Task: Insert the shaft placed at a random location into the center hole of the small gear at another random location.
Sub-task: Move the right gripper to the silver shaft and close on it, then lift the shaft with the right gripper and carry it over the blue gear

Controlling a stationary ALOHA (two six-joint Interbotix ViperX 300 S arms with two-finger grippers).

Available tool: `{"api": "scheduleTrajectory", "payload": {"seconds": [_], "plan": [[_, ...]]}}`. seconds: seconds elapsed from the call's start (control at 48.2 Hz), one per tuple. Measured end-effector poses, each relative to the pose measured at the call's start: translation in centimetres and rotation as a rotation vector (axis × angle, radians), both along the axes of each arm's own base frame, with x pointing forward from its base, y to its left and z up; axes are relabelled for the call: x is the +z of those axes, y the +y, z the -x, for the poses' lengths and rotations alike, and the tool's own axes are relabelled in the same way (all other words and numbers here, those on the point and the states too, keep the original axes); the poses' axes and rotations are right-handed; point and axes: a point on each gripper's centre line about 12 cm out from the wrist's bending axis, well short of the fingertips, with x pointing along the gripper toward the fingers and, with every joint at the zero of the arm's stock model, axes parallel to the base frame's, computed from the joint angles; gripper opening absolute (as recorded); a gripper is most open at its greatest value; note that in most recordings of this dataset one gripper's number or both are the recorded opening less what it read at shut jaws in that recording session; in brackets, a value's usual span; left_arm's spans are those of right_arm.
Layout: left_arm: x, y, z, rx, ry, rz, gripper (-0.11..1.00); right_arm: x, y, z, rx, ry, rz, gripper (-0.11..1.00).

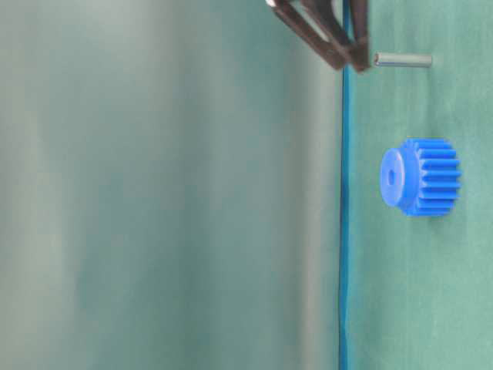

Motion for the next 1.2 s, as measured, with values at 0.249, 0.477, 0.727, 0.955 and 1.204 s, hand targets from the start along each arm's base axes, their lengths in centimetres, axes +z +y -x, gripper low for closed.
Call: {"api": "scheduleTrajectory", "payload": {"seconds": [0.249, 0.477, 0.727, 0.955, 1.204], "plan": [[-0.4, 0.0, 0.0, 0.000, 0.011, 0.005, -0.01, -1.4, -0.1, -0.2, -0.012, 0.026, -0.018, 0.65], [-0.5, 0.0, 0.0, 0.000, 0.017, 0.006, 0.00, -1.2, -0.2, -0.1, -0.026, -0.002, -0.037, 0.51], [-0.4, 0.0, 0.1, 0.000, 0.017, 0.006, -0.01, -1.3, -0.1, 0.2, -0.027, -0.003, -0.037, 0.12], [-0.5, 0.0, 0.1, 0.000, 0.021, 0.003, 0.00, -1.3, -0.1, 0.2, -0.029, -0.009, -0.037, 0.12], [-0.5, 0.0, 0.2, 0.000, 0.024, 0.006, 0.00, -0.1, -0.2, -0.3, -0.027, -0.032, -0.034, 0.12]]}}
